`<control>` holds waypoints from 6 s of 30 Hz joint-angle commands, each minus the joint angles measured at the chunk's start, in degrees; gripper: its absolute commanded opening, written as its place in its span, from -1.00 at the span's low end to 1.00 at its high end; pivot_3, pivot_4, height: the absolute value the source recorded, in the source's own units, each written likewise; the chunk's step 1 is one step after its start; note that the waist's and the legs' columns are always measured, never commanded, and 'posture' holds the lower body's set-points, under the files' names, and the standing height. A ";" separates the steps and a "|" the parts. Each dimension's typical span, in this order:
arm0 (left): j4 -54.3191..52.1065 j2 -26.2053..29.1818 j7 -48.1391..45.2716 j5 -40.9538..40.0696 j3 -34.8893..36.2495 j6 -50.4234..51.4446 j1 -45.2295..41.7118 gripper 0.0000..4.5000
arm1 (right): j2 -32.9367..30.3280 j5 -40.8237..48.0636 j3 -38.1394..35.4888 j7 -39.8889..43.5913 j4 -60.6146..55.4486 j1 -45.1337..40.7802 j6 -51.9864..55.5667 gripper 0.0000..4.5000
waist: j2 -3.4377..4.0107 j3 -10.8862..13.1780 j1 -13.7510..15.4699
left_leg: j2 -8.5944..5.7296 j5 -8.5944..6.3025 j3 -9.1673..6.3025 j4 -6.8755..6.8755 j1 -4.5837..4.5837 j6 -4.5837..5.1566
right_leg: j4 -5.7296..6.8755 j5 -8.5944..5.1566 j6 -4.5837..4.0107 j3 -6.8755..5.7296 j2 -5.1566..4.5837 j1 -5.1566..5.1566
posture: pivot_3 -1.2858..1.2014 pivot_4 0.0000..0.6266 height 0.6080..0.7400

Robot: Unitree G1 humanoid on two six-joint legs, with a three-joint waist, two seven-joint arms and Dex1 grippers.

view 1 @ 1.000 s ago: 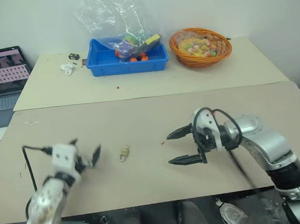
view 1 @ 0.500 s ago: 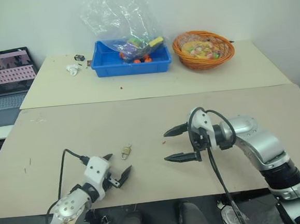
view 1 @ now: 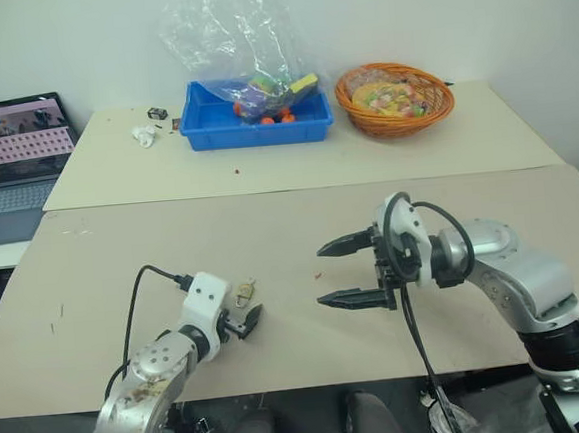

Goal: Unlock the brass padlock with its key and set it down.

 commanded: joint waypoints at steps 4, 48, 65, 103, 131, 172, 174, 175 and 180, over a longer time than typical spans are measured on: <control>1.30 -0.48 1.67 0.89 -0.28 3.13 -1.11 0.97 | -0.33 2.34 -2.84 -1.21 -2.23 -1.51 0.62 1.00 | 0.00 0.00 -0.05 | 0.00 0.00 0.00 -0.01 0.00 0.00 | 0.00 0.00 -0.01 0.01 -0.01 0.00 | 0.03 -0.52 0.82; 16.86 23.89 8.46 48.70 -11.73 -70.35 -12.17 -0.64 | 7.89 -1.47 -2.74 -13.74 11.57 -8.46 4.13 1.00 | -0.04 0.19 0.57 | -0.15 0.05 0.07 -0.37 -1.05 -0.12 | 0.02 0.06 -0.14 -0.10 -0.29 -1.30 | 0.03 -0.52 0.82; 19.56 18.54 6.79 51.02 -9.43 -74.60 -12.78 -0.64 | 14.29 1.00 0.35 -14.29 9.94 -7.29 8.30 1.00 | -0.03 0.18 -0.30 | -0.15 0.00 0.07 -0.38 -1.06 -0.03 | 0.06 0.09 -0.08 -0.15 -0.26 -1.21 | 0.03 -0.52 0.82; 17.20 15.42 4.12 51.45 -5.99 -74.97 -9.95 -0.64 | 15.73 0.72 2.38 -14.56 9.87 -7.49 9.43 -0.99 | -0.02 0.17 -0.70 | -0.15 0.01 0.06 -0.37 -1.03 -0.05 | 0.11 0.09 -0.08 -0.15 -0.25 -1.21 | 0.03 -0.52 0.82; 17.39 13.15 2.28 50.94 -4.91 -75.22 -9.44 -0.64 | 25.16 10.87 -10.88 -28.88 21.05 -17.05 41.61 -0.70 | 0.06 0.12 -0.91 | -0.18 0.02 0.02 -0.37 -1.04 -0.07 | 0.18 0.14 -0.06 -0.15 -0.25 -1.22 | 0.03 -0.52 0.82; 15.61 12.99 1.00 50.73 -3.22 -74.23 -7.86 -0.64 | 21.14 10.79 -7.75 -21.96 20.31 -16.17 28.80 0.16 | 0.06 0.12 -0.91 | -0.18 0.02 0.02 -0.37 -1.04 -0.07 | 0.15 0.14 -0.06 -0.15 -0.25 -1.22 | 0.03 -0.52 0.82; 15.50 12.85 0.96 50.83 -3.20 -74.10 -7.77 -0.64 | 21.55 11.16 -7.30 -22.06 19.23 -15.37 29.22 0.16 | 0.06 0.12 -0.89 | -0.17 0.02 0.02 -0.37 -1.04 -0.07 | 0.16 0.14 -0.06 -0.15 -0.24 -1.22 | 0.03 -0.52 0.82; 15.42 12.80 0.95 50.85 -3.20 -74.05 -7.74 -0.64 | 21.75 11.27 -6.89 -22.10 18.54 -14.90 29.44 0.16 | 0.06 0.12 -0.89 | -0.17 0.02 0.02 -0.37 -1.04 -0.07 | 0.16 0.14 -0.06 -0.15 -0.24 -1.22 | 0.03 -0.52 0.82; 15.18 12.76 0.86 50.77 -3.00 -73.84 -7.45 -0.64 | 23.03 11.47 -5.64 -22.92 17.16 -13.72 30.32 0.16 | 0.06 0.12 -0.99 | -0.16 0.02 0.03 -0.37 -1.03 -0.07 | 0.16 0.14 -0.06 -0.14 -0.24 -1.22 | 0.03 -0.52 0.82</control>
